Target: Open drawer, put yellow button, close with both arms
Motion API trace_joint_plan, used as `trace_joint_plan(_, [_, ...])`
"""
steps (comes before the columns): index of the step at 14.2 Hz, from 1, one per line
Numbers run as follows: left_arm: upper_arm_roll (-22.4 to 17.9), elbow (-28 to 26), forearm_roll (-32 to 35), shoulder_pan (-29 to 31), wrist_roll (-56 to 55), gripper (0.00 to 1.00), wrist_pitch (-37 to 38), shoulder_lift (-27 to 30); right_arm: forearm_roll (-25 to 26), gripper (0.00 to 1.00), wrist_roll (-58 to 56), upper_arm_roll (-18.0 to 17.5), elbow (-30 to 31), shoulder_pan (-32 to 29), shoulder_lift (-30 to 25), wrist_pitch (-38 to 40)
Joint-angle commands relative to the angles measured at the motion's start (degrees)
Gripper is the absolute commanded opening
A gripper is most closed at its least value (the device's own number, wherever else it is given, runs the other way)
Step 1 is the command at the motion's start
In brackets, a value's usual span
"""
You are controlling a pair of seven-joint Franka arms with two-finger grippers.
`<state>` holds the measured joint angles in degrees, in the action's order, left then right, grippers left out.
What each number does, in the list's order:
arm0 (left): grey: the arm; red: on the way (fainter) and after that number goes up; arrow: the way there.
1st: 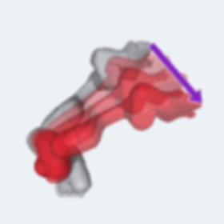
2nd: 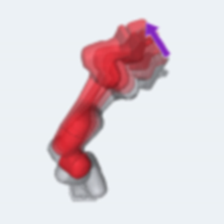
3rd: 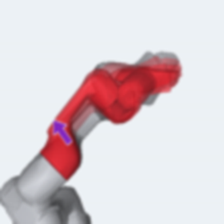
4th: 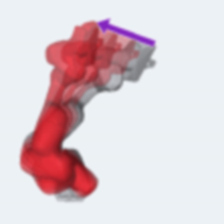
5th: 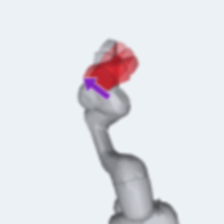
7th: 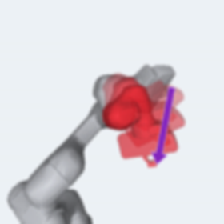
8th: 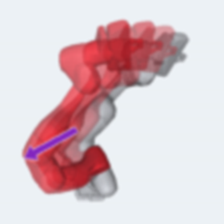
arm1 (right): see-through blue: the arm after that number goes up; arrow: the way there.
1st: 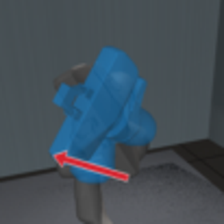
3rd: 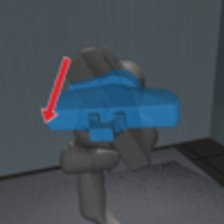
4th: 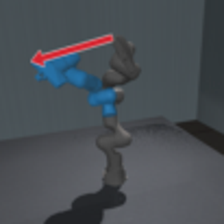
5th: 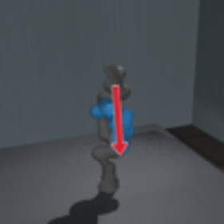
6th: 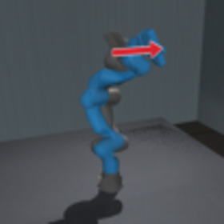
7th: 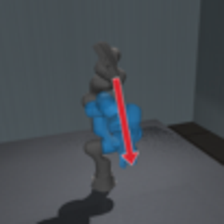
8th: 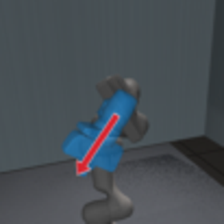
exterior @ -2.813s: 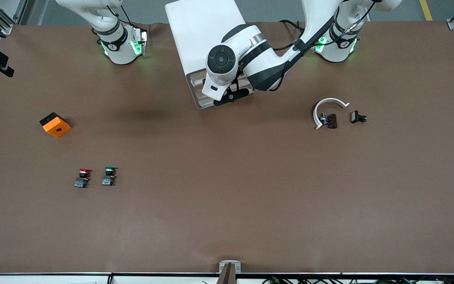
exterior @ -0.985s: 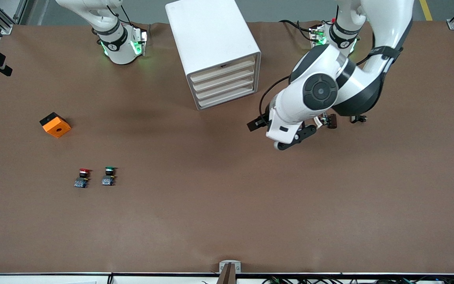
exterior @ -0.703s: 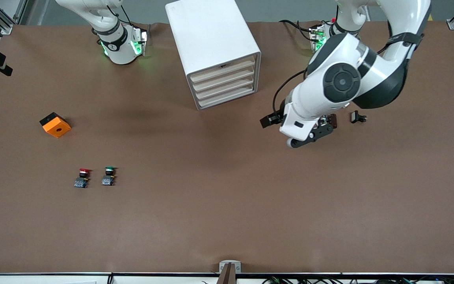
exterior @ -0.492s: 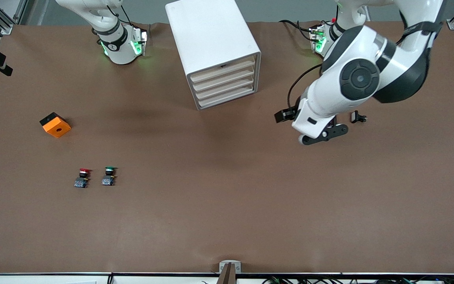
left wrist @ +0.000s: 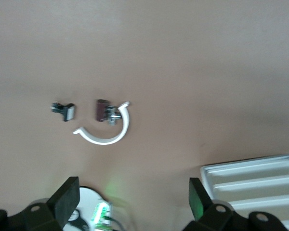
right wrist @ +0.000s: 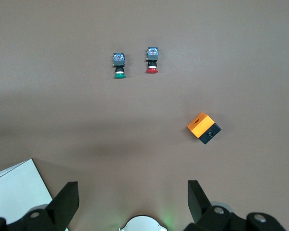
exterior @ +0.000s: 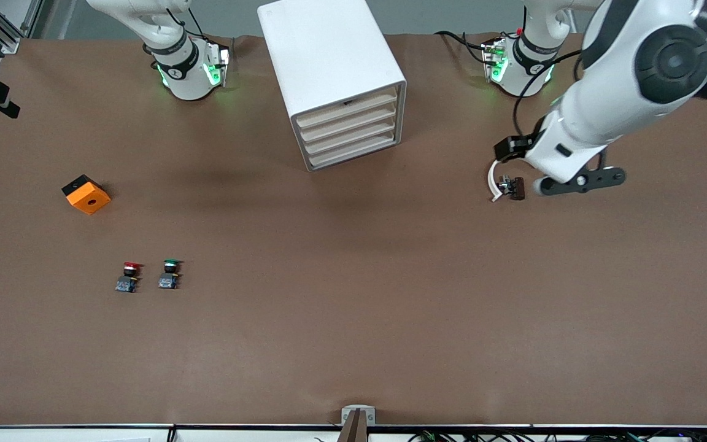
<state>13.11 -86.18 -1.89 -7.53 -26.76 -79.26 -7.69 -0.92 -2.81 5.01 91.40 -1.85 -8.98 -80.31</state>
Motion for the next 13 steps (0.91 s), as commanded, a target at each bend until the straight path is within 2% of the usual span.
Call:
trace_joint_plan(1, [-6.24,-9.60,-0.74,-1.44,8.10,1.00,-0.63,8.37,-0.40,1.00,-0.09,-0.62,1.41,-0.96,-1.48,-0.19])
trace_joint_plan(5, [-13.27,-18.13,-0.13,-0.30,21.46,1.00,-3.17,16.02,-0.40,1.00,-0.09,-0.62,1.41,-0.96,-1.48,-0.19])
trace_joint_plan(7, [-13.99,-21.73,0.22,1.63,24.56,1.00,-7.63,18.23,-0.40,1.00,-0.09,-0.62,1.41,-0.87,-1.48,-0.28])
trace_joint_plan(10, [-13.64,-20.27,3.90,2.08,24.56,1.00,-12.57,18.15,-0.31,1.00,-0.09,-0.62,1.41,-0.96,-1.39,-0.54])
trace_joint_plan(13, [-13.81,-16.05,4.00,2.25,24.65,1.00,-12.76,16.66,-0.31,1.00,-0.09,-0.62,1.41,-0.96,-1.39,-0.55])
